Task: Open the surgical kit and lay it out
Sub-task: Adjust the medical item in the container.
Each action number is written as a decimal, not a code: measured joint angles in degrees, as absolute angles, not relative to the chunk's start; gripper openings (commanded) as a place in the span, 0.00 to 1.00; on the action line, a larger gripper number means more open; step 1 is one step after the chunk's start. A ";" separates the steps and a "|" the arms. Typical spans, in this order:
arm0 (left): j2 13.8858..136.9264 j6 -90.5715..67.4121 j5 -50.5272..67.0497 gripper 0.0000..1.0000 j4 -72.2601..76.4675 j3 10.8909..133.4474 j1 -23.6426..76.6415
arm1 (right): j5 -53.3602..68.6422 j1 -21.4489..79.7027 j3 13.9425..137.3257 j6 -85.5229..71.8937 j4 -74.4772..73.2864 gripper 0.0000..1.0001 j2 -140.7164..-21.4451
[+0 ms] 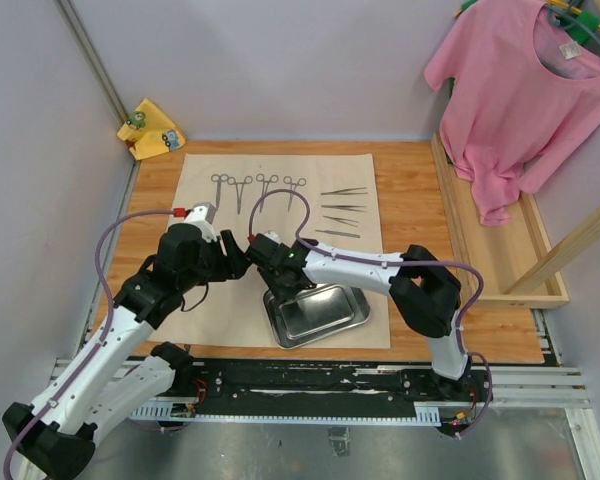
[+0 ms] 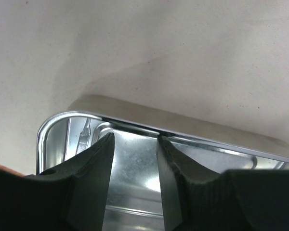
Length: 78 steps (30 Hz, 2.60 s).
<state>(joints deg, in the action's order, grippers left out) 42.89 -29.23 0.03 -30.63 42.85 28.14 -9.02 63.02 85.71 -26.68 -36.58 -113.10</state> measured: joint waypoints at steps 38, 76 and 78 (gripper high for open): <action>44.03 -28.84 4.69 0.61 -26.63 41.10 27.99 | 0.08 40.03 59.51 -20.49 -36.56 0.34 -89.30; 45.45 -30.11 7.70 0.60 -23.03 42.54 27.99 | 24.53 24.08 45.74 -31.57 -22.81 0.01 -83.85; 46.41 -30.24 8.45 0.60 -22.72 41.58 27.99 | 19.75 25.21 47.16 -29.74 -25.78 0.01 -83.26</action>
<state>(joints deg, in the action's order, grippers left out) 46.41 -30.24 8.45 -22.72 41.58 27.99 19.75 25.21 47.16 -29.74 -25.78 -83.26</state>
